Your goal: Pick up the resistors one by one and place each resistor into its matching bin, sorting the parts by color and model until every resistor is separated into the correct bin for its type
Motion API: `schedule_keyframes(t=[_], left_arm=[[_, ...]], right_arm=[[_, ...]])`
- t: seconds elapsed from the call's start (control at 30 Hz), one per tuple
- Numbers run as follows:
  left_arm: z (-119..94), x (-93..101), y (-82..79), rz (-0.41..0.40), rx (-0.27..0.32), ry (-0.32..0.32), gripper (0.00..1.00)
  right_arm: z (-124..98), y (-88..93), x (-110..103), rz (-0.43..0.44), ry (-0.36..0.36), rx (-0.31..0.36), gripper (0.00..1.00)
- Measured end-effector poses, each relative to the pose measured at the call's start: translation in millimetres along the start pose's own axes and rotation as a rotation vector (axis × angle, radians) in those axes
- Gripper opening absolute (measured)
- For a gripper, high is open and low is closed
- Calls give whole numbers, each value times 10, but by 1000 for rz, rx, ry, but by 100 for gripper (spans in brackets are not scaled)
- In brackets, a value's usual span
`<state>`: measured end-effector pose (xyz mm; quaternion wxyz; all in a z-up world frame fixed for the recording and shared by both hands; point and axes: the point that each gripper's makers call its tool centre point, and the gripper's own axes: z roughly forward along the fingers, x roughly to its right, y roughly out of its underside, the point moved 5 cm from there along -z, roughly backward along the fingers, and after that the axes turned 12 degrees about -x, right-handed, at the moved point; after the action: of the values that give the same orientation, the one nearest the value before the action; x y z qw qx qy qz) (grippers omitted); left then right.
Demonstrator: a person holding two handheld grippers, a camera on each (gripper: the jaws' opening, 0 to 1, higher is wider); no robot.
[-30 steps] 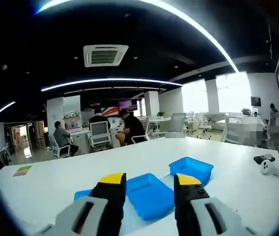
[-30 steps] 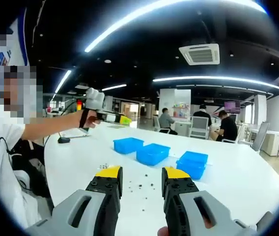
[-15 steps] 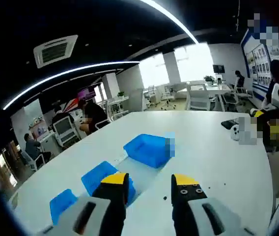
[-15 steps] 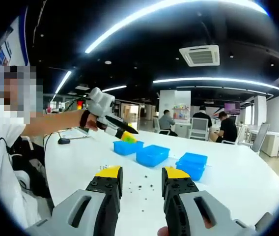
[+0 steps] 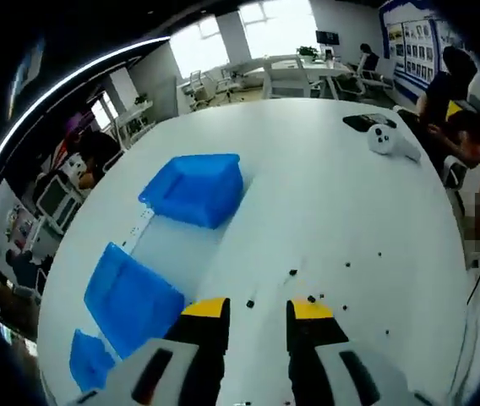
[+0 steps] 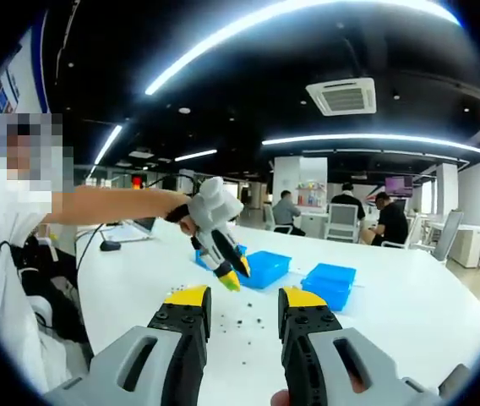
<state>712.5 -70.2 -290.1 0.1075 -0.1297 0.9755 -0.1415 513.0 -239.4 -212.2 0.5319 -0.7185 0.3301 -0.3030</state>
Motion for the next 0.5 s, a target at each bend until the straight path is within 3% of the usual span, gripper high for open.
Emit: schedule_keyframes(t=[0.17, 0.5], left_arm=[[201, -78, 47, 47, -117, -1, 26], [489, -165, 50, 52, -190, 41, 27]], right_arm=[[9, -1, -26, 0, -8, 2, 34], [-13, 0, -11, 5, -8, 7, 34]])
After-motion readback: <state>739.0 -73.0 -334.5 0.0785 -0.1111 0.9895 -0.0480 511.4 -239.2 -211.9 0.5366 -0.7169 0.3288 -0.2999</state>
